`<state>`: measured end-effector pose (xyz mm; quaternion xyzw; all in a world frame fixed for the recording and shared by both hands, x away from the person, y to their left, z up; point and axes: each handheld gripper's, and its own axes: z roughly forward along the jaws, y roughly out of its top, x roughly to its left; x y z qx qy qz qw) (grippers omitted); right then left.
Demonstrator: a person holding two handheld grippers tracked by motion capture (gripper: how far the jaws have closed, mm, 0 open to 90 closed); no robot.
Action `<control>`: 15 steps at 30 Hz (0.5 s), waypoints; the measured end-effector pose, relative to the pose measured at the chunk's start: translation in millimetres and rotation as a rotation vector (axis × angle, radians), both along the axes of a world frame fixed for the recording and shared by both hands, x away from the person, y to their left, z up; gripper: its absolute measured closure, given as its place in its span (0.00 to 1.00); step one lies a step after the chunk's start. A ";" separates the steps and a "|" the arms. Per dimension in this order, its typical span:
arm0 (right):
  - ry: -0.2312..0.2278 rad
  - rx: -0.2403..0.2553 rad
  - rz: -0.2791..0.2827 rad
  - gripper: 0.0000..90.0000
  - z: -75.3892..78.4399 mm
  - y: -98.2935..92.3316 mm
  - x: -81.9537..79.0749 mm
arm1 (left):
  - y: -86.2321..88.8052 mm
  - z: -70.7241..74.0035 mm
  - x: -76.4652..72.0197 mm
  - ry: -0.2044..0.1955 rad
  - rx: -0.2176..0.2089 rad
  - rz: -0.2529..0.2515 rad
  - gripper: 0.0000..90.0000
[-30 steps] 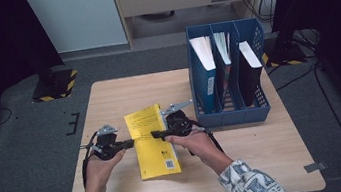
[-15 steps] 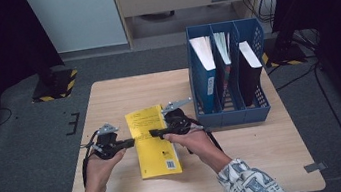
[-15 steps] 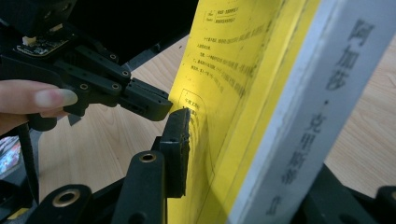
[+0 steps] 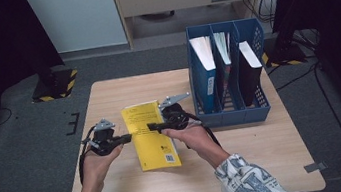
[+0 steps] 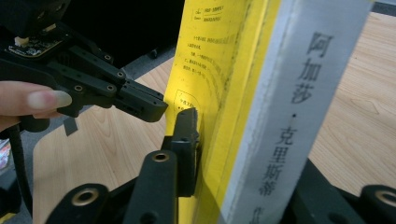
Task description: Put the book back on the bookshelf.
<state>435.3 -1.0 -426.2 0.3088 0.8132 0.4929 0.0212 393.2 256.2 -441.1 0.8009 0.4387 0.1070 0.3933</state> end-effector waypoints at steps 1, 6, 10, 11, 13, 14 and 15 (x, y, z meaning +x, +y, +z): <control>0.000 0.000 0.000 0.77 0.0 0.0 0.0 | 0.3 0.4 -0.2 -0.001 -0.001 0.000 1.00; -0.001 -0.012 0.007 0.74 3.8 3.0 0.8 | 1.9 1.3 -0.7 -0.004 -0.005 0.003 1.00; -0.010 -0.019 0.006 0.73 4.7 4.4 1.9 | 2.4 3.0 -0.3 -0.006 -0.003 0.003 1.00; -0.010 -0.019 0.006 0.73 4.7 4.4 1.9 | 2.4 3.0 -0.3 -0.006 -0.003 0.003 1.00; -0.007 -0.017 0.004 0.71 5.4 4.9 2.7 | 2.7 4.3 0.0 -0.008 0.000 0.002 1.00; -0.004 -0.015 0.004 0.70 5.9 5.1 3.1 | 2.9 5.0 0.1 -0.010 -0.001 0.002 1.00; -0.007 -0.014 0.003 0.69 6.4 5.2 3.6 | 3.0 5.6 0.0 -0.012 -0.003 0.003 1.00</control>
